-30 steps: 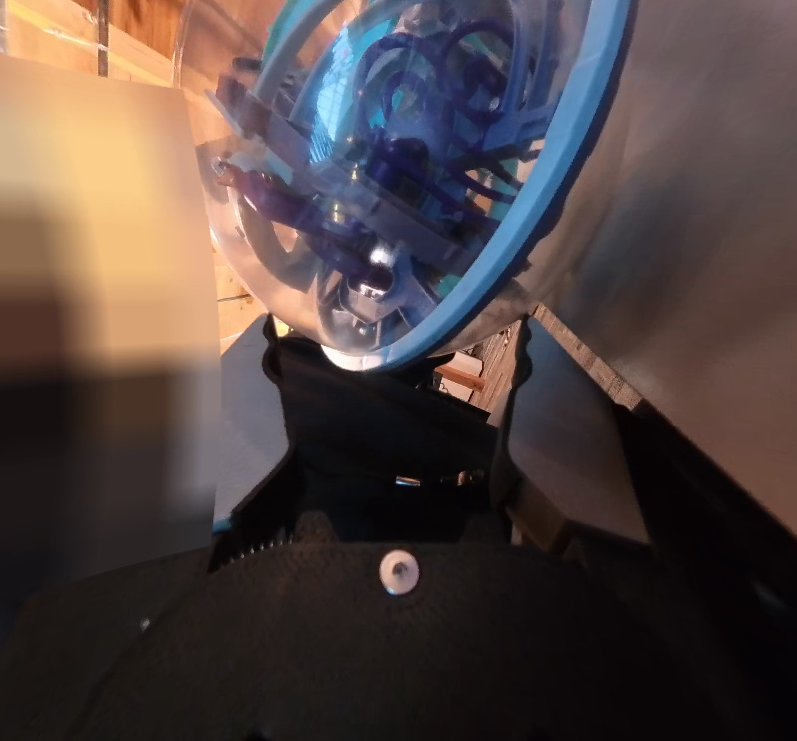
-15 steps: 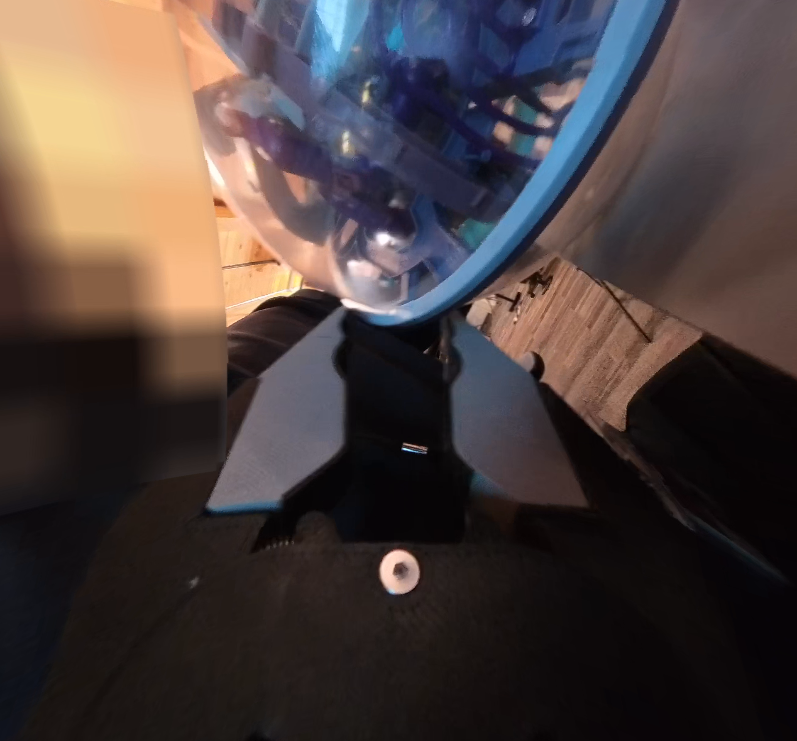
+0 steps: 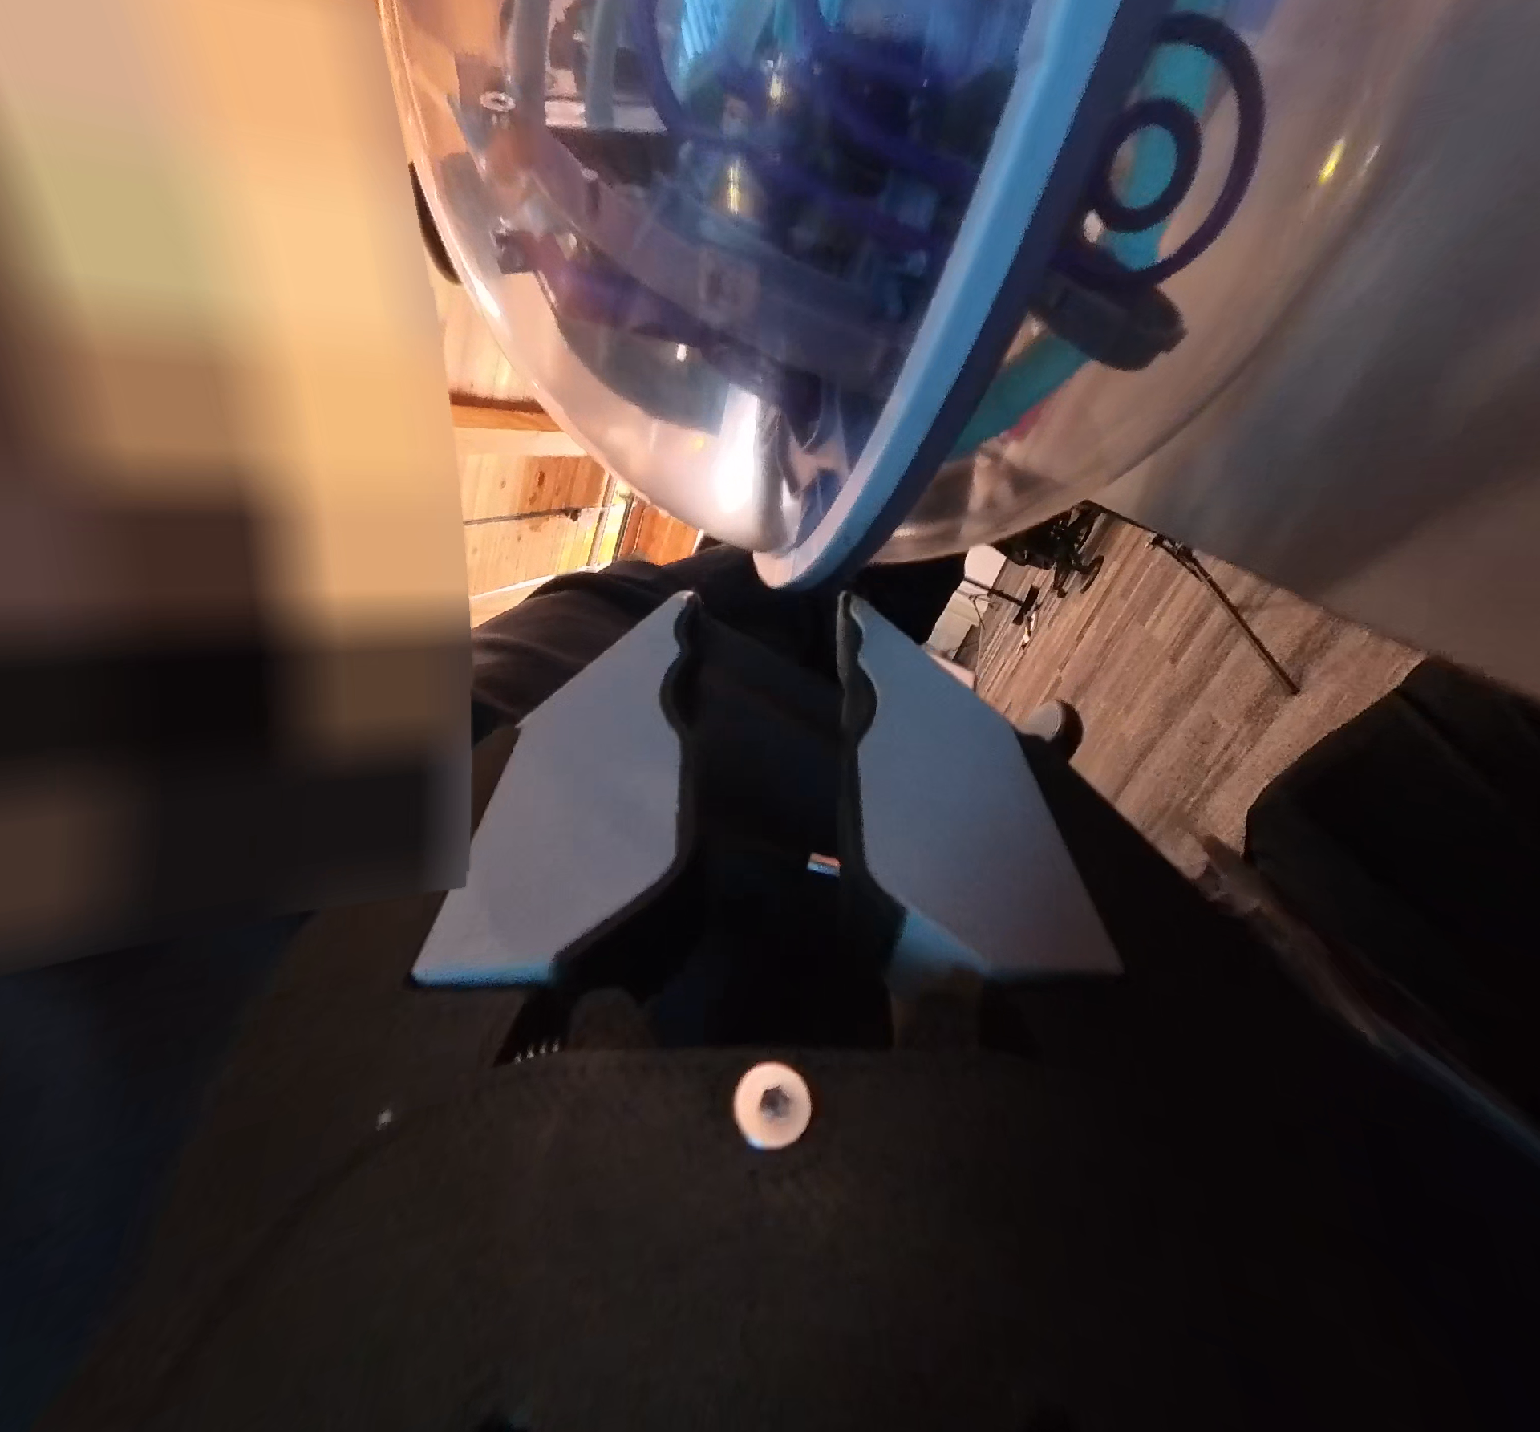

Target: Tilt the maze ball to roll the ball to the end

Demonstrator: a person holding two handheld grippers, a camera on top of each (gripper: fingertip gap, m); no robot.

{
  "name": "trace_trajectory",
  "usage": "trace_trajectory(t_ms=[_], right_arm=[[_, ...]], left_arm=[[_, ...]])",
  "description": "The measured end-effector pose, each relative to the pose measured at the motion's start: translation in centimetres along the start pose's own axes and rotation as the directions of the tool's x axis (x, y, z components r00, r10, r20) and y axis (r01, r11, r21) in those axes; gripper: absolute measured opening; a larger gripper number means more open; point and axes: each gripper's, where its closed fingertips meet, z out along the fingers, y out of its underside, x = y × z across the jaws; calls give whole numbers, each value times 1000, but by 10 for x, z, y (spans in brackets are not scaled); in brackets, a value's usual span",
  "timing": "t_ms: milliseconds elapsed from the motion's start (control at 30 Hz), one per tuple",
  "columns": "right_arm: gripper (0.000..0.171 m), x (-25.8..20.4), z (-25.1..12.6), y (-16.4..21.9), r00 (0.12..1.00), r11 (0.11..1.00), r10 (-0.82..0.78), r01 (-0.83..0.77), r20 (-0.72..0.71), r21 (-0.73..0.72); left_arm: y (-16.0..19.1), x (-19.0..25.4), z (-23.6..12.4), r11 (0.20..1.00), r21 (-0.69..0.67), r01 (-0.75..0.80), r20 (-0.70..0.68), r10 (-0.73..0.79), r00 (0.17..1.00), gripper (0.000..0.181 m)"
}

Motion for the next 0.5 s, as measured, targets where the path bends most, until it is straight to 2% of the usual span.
trace_trajectory(t_ms=[133,200,233,267,333,400,500], right_arm=[[47,-5,-16,7,999,999,17,-18,-38,-27],[58,-11,-25,12,992,996,-75,69,-98,-62],[69,-14,-29,13,978,987,-148,137,-146,-82],[72,-16,-32,11,952,970,-236,217,-197,-113],[85,-14,-41,-2,845,899,-433,378,-313,-222],[97,-19,-47,-32,724,828,-560,480,-402,-290],[121,-44,-43,-80,558,696,-715,620,-420,-362]], left_arm=[[1,-2,1,1000,-14,-11,7,11,1000,81],[1,-2,1,1000,-15,-15,13,15,1000,81],[1,-2,1,1000,-12,-14,13,14,1000,81],[0,-1,1,1000,-8,-15,13,15,1000,80],[0,-1,2,1000,-6,-17,13,17,1000,80],[0,-2,3,1000,-4,-15,16,15,1000,81],[-1,-3,5,1000,-1,-12,20,12,1000,82]])
